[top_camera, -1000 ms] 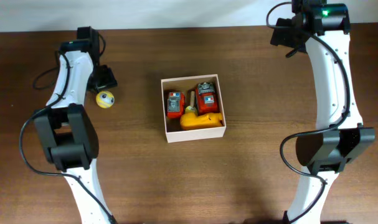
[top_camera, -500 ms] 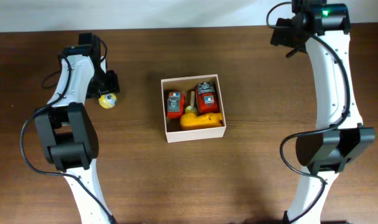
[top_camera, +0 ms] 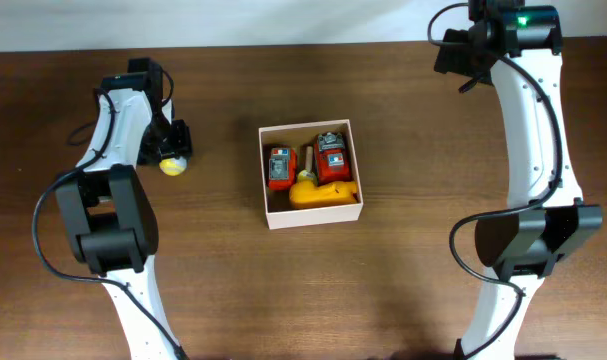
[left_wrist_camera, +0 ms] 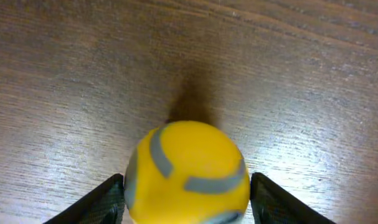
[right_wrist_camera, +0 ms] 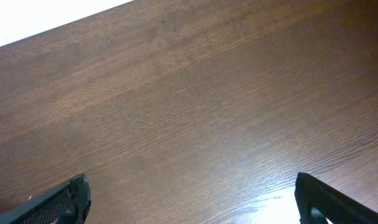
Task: Pack container
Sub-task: 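Lower the left gripper and close it on the yellow ball, then lift the yellow ball and carry it right over the box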
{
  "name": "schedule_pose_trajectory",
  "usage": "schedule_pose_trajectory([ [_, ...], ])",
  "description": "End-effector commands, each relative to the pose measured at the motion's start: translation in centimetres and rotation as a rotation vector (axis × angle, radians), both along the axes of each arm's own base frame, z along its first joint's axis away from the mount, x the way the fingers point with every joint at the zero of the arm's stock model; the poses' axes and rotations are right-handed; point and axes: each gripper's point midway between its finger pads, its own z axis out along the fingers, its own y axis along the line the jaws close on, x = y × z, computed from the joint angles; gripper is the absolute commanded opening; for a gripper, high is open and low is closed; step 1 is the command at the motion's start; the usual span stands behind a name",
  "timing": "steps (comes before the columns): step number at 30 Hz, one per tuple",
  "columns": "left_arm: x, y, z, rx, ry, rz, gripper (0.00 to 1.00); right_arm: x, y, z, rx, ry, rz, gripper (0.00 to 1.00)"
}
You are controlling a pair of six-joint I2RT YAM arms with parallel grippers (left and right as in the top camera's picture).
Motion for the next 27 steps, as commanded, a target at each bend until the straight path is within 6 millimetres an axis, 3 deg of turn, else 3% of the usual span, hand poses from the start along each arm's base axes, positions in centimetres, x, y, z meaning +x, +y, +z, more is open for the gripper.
schedule_pose_trajectory([
  [1,-0.26,-0.16,-0.32,-0.015,0.011,-0.015,0.65,-0.13,-0.56,0.05,-0.014,0.003,-0.007,0.99],
  [9,-0.32,-0.25,-0.46,-0.015,0.013,-0.016,0.61,-0.12,-0.56,0.06,-0.014,0.003,-0.007,0.99],
  [16,-0.41,-0.25,-0.78,-0.015,0.016,-0.016,0.34,-0.13,-0.56,0.05,-0.014,0.003,-0.007,0.99],
  [27,-0.27,-0.25,-0.41,-0.016,0.012,-0.016,0.33,-0.12,-0.56,0.06,-0.014,0.003,-0.007,0.99],
])
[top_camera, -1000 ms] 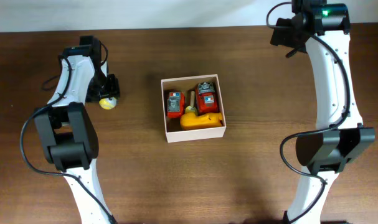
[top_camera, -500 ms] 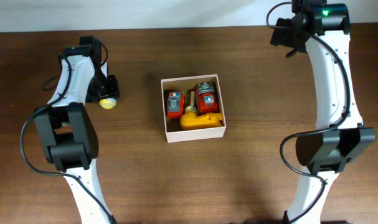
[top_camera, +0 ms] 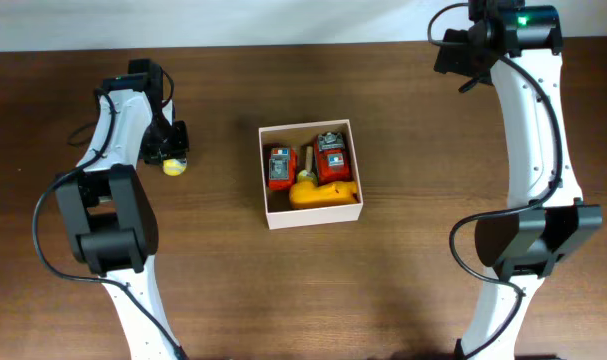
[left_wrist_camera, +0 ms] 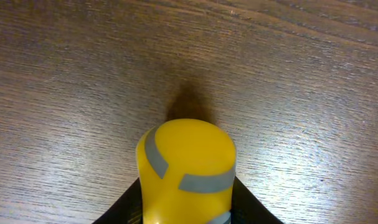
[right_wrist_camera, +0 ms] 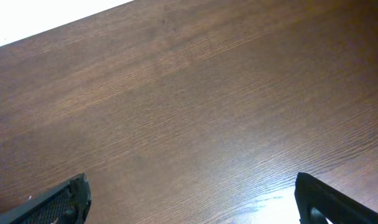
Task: Pack container
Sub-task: 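Lift the yellow ball and carry it right over the box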
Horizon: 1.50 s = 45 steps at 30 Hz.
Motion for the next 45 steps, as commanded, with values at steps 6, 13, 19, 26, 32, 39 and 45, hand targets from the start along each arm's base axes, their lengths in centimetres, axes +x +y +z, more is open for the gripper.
schedule_pose_trajectory([
  [6,0.6,-0.1,2.9,-0.01,-0.012,-0.006,0.33,-0.1,-0.6,0.1,-0.013,0.002,-0.007,0.99],
  [13,1.2,-0.5,9.1,-0.007,-0.062,-0.015,0.33,-0.1,-0.6,0.1,-0.013,0.003,-0.007,0.99],
  [19,0.6,-4.0,15.1,-0.09,-0.12,-0.129,0.33,-0.1,-0.6,0.1,-0.013,0.003,-0.007,0.99],
  [26,0.1,-11.0,18.8,-0.333,-0.204,-0.31,0.33,-0.1,-0.6,0.1,-0.013,0.002,-0.007,0.99],
  [32,-0.9,-16.3,20.0,-0.504,-0.206,-0.39,0.32,-0.1,-0.6,0.1,-0.013,0.002,-0.007,0.99],
  [39,-2.7,-21.7,21.0,-0.63,-0.185,-0.483,0.25,-0.1,-0.6,0.1,-0.013,0.003,-0.007,0.99],
  [45,-4.1,-24.5,20.9,-0.631,-0.16,-0.55,0.25,-0.1,-0.6,0.1,-0.013,0.002,-0.007,0.99],
])
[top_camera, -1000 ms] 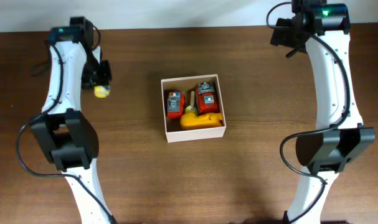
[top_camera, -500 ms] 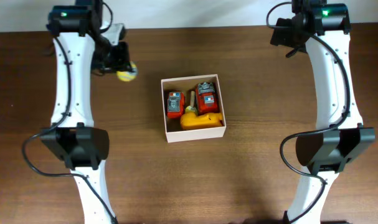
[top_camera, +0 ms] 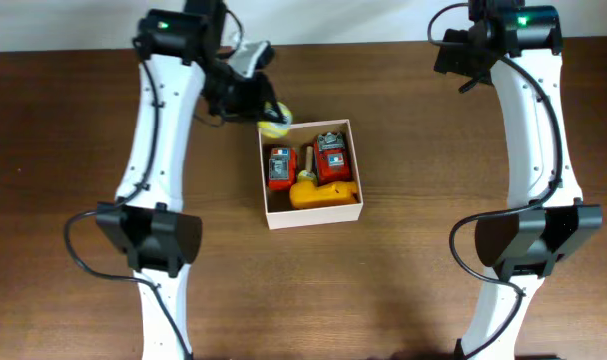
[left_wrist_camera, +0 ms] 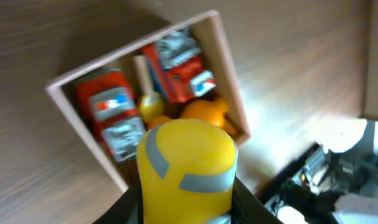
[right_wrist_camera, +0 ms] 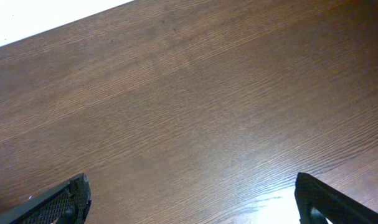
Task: Pack container
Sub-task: 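Lift the yellow ball and carry it right over the box, then lower the ball into the box's front left corner and open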
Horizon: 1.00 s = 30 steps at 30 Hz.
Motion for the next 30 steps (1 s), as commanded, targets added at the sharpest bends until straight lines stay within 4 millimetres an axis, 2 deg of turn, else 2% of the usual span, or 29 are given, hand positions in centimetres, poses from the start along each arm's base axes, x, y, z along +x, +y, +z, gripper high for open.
schedule_pose_trajectory([
  [1,-1.1,-1.5,1.3,-0.03,-0.024,-0.051,0.26,-0.1,-0.6,0.1,-0.013,0.003,-0.007,0.99],
  [6,-2.6,-1.1,0.0,0.047,0.017,-0.061,0.25,-0.1,-0.6,0.1,-0.013,0.002,-0.007,0.99],
  [15,-7.7,1.4,-3.0,0.156,0.173,-0.08,0.27,-0.1,-0.6,0.1,-0.013,0.002,-0.007,0.99],
  [24,-9.7,1.4,-5.5,0.188,0.262,-0.127,0.27,-0.1,-0.6,0.1,-0.013,0.002,-0.007,0.99],
  [30,-9.0,1.8,-7.2,0.272,0.212,-0.151,0.27,-0.1,-0.6,0.1,-0.013,0.002,-0.007,0.99],
])
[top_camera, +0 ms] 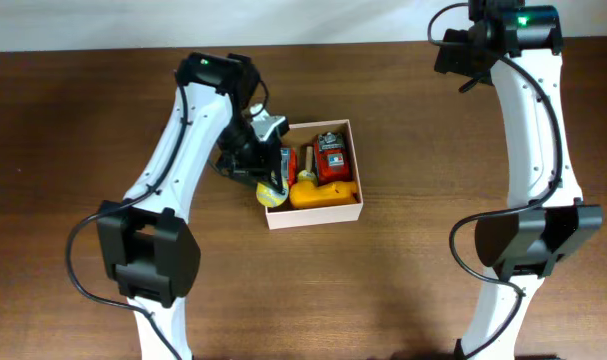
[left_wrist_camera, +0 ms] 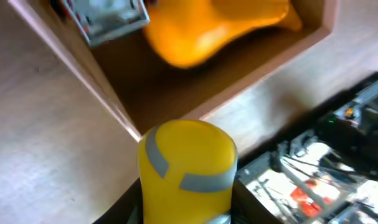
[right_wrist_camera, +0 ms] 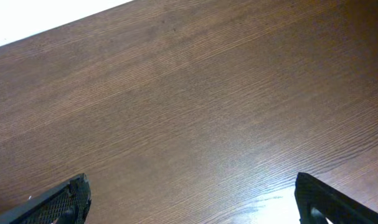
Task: Pack container
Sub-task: 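Lower the ball into the box's front left corner and open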
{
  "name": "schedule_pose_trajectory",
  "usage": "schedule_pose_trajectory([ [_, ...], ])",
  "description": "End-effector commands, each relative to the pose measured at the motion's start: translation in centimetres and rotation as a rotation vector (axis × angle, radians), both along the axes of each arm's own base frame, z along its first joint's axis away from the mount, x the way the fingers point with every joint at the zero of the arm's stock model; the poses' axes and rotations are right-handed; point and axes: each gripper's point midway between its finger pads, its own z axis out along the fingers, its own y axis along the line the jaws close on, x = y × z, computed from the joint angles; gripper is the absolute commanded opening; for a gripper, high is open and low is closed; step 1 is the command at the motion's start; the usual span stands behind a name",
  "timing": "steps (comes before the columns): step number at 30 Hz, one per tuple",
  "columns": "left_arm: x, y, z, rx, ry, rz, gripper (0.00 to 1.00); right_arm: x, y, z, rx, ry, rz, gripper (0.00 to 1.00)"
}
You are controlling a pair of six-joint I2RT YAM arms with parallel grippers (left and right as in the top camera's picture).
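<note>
My left gripper [top_camera: 266, 187] is shut on a yellow ball-like toy with grey stripes [left_wrist_camera: 187, 171], holding it over the front-left corner of the open cardboard box [top_camera: 313, 218]. Inside the box lie two red toy vehicles [top_camera: 330, 158] and an orange toy [left_wrist_camera: 207, 28]. The toy fills the bottom of the left wrist view, and the box's near wall [left_wrist_camera: 89, 68] runs just beyond it. My right gripper [right_wrist_camera: 192, 199] hangs open over bare table at the far right, high up at the back.
The dark wooden table [top_camera: 433, 280] spreads around the box. A white wall strip [top_camera: 283, 20] borders the far edge. The right arm [top_camera: 528, 120] stands along the right side.
My left gripper has carried the yellow toy from above the box's back-left corner to its front-left corner, lower and closer to the box. The right arm has not moved.
The left gripper stood open around the yellow toy on the table at the far left. Then it was shut on the toy there. Later it held the toy above the box's back-left corner, and now holds it low at the front-left corner.
</note>
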Motion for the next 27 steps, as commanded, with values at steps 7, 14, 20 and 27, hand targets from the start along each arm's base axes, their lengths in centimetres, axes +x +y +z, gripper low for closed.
schedule_pose_trajectory([
  [7,0.9,-0.1,-1.1,0.017,-0.089,-0.055,0.27,-0.1,-0.6,0.1,-0.013,0.003,-0.008,0.99],
  [14,1.0,-0.1,-3.1,0.016,-0.088,-0.058,0.34,-0.1,-0.6,0.1,-0.013,0.002,-0.008,0.99],
  [20,0.9,-0.1,-4.2,0.017,-0.083,-0.058,0.34,-0.1,-0.6,0.1,-0.013,0.002,-0.008,0.99],
  [27,0.9,-0.1,-4.2,0.018,-0.082,-0.058,0.34,-0.1,-0.6,0.1,-0.013,0.002,-0.008,0.99],
])
